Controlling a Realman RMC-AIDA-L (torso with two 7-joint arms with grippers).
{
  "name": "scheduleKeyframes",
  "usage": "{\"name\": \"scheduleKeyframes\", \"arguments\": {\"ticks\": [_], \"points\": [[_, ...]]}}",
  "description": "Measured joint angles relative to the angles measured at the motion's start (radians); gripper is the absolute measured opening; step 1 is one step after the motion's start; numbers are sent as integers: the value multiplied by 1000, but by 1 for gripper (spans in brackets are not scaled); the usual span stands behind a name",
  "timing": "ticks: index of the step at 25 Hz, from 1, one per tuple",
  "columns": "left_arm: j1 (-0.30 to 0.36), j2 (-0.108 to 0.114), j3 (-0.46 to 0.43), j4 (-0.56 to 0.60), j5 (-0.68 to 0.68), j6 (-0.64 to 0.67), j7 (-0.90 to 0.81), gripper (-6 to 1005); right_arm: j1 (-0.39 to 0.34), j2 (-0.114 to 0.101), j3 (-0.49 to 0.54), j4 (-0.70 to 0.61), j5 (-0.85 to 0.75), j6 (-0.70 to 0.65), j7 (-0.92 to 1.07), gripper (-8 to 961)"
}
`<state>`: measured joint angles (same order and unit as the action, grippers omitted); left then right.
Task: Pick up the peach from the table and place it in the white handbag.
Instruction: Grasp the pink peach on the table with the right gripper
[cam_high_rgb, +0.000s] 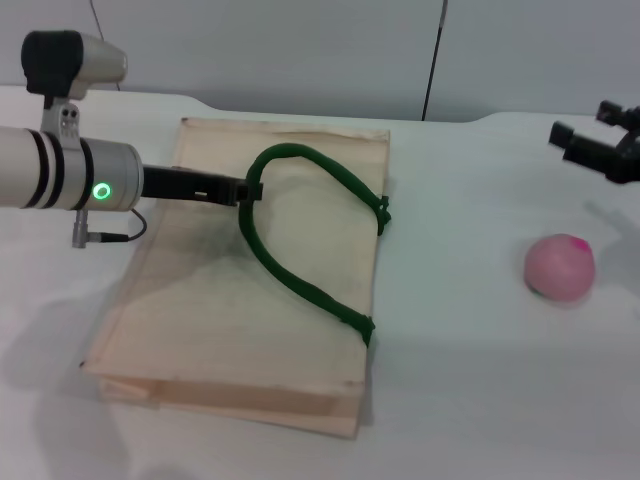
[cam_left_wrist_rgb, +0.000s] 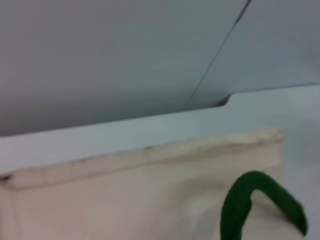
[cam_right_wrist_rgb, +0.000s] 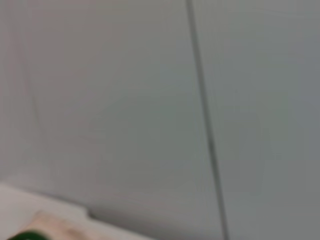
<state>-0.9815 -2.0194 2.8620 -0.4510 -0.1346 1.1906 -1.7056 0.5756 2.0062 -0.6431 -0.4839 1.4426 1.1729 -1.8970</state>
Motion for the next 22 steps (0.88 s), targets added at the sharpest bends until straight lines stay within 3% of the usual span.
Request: {"name": "scheduleKeyframes", "arguments": {"ticks": [6, 15, 22], "points": [[7, 20, 0, -3, -108, 161, 57, 121, 10, -21, -2, -55, -227, 99, 124, 889], [39, 61, 0, -11, -266, 362, 83, 122, 34, -19, 2, -72, -398, 105, 185, 892], [58, 68, 0, -47, -336, 448, 84, 121, 45, -14, -1, -74, -513, 34, 243, 893]]}}
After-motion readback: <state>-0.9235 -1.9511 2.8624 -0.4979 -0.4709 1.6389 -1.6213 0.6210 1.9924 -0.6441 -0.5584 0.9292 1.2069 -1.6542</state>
